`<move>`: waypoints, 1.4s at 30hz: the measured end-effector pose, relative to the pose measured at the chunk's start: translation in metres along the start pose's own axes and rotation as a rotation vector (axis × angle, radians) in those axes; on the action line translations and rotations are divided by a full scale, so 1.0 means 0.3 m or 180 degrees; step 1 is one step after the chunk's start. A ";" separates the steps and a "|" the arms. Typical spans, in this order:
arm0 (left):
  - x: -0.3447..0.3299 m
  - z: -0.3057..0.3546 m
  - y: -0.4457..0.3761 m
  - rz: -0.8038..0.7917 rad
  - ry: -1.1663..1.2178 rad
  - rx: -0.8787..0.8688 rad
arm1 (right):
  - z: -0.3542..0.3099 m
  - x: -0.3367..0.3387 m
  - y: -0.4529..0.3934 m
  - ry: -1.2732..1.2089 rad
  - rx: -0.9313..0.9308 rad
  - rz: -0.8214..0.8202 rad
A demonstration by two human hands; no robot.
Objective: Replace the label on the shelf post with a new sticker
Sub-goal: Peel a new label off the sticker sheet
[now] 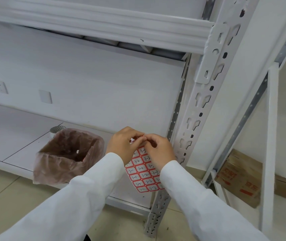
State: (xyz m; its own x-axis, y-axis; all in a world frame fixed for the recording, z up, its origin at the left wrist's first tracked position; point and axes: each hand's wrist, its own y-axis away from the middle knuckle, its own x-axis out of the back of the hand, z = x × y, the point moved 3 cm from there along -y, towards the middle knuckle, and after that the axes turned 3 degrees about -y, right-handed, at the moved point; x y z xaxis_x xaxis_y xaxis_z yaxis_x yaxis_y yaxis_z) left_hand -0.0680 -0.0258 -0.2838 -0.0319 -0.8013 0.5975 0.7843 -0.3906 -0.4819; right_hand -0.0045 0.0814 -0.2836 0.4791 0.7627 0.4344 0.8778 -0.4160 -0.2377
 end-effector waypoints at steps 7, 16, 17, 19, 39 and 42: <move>-0.007 -0.003 0.007 -0.0087 -0.0035 -0.0124 | 0.008 0.000 -0.004 0.0062 -0.0035 0.0016; -0.010 -0.018 0.005 -0.0089 -0.0009 -0.0166 | 0.011 -0.007 -0.004 0.0023 -0.0055 -0.0057; -0.011 -0.019 0.004 -0.0084 -0.0008 -0.0179 | 0.012 -0.008 -0.004 0.0021 -0.0057 -0.0063; -0.013 -0.025 0.003 -0.0052 0.0024 -0.0203 | 0.013 -0.011 -0.004 0.0014 -0.0054 -0.0070; -0.002 -0.055 -0.002 0.0046 -0.0032 -0.0108 | 0.026 -0.041 -0.016 0.0047 -0.0120 -0.0087; 0.000 -0.064 -0.004 0.0082 0.0046 0.0109 | 0.030 -0.048 -0.025 0.0048 -0.0200 -0.0087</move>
State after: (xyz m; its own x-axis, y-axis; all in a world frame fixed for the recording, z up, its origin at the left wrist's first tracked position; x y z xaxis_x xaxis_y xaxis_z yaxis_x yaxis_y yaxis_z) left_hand -0.0808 -0.0339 -0.2954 -0.0203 -0.8174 0.5756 0.8057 -0.3543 -0.4747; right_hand -0.0178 0.0781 -0.2959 0.4545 0.7669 0.4531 0.8886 -0.4256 -0.1709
